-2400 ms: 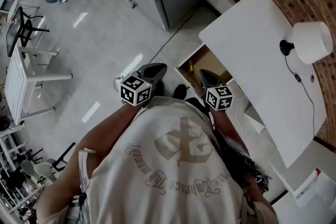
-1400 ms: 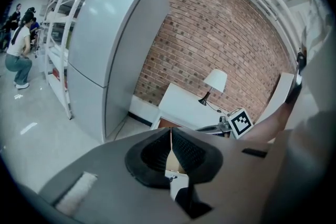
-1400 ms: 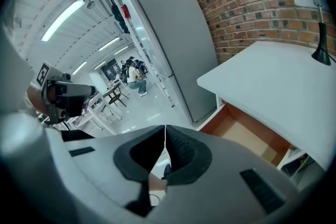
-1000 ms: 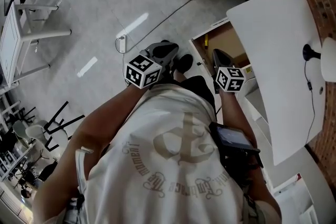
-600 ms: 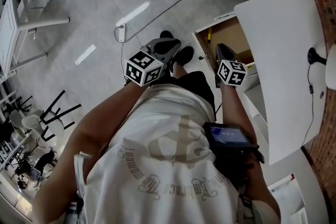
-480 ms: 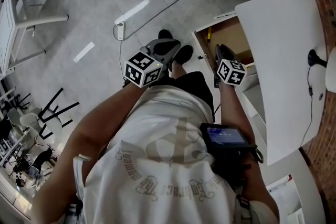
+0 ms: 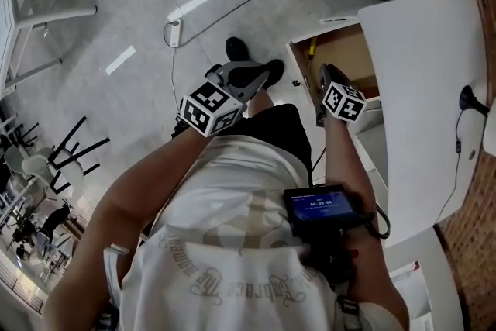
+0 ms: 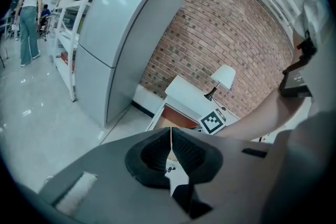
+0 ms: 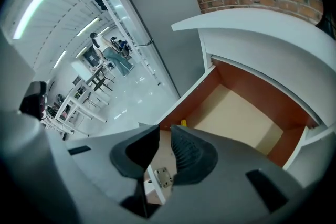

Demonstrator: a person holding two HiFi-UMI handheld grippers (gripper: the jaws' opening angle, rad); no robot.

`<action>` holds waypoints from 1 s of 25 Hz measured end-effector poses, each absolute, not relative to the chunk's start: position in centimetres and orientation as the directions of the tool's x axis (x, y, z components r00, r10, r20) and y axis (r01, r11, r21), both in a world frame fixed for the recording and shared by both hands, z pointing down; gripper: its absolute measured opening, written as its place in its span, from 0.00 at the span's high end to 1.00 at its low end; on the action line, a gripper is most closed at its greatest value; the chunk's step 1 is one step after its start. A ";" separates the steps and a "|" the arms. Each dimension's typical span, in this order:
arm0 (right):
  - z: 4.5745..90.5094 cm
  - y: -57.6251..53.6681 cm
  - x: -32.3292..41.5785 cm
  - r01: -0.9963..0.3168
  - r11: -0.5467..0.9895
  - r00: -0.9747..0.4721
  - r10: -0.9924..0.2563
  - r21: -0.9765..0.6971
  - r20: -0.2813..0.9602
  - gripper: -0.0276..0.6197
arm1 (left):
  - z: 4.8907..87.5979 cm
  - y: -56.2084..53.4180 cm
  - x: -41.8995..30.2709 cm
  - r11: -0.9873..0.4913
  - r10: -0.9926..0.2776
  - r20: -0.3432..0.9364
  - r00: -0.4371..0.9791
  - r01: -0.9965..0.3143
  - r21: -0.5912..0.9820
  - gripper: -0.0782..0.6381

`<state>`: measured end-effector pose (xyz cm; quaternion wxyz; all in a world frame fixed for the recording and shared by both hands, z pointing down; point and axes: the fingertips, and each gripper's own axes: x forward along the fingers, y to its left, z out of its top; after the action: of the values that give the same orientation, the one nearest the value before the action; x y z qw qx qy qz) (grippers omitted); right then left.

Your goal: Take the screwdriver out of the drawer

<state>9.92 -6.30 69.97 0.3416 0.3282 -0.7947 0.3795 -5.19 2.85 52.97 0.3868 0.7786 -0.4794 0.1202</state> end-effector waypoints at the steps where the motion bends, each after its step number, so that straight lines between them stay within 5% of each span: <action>1: 70.3 -6.3 10.0 -0.781 0.497 -0.549 -0.256 -0.379 0.795 0.86 | 53.1 2.9 -5.1 -0.237 -0.654 0.557 0.511 -0.839 0.490 0.87; 25: 78.6 -8.2 8.2 -0.765 0.517 -0.521 -0.146 -0.384 0.841 0.82 | 58.2 3.2 -5.2 -0.159 -0.646 0.573 0.504 -0.823 0.545 0.88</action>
<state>8.23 -8.15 78.56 0.3922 0.2928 -0.7776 0.3946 -5.24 3.19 58.17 0.4278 0.7543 -0.4871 0.1034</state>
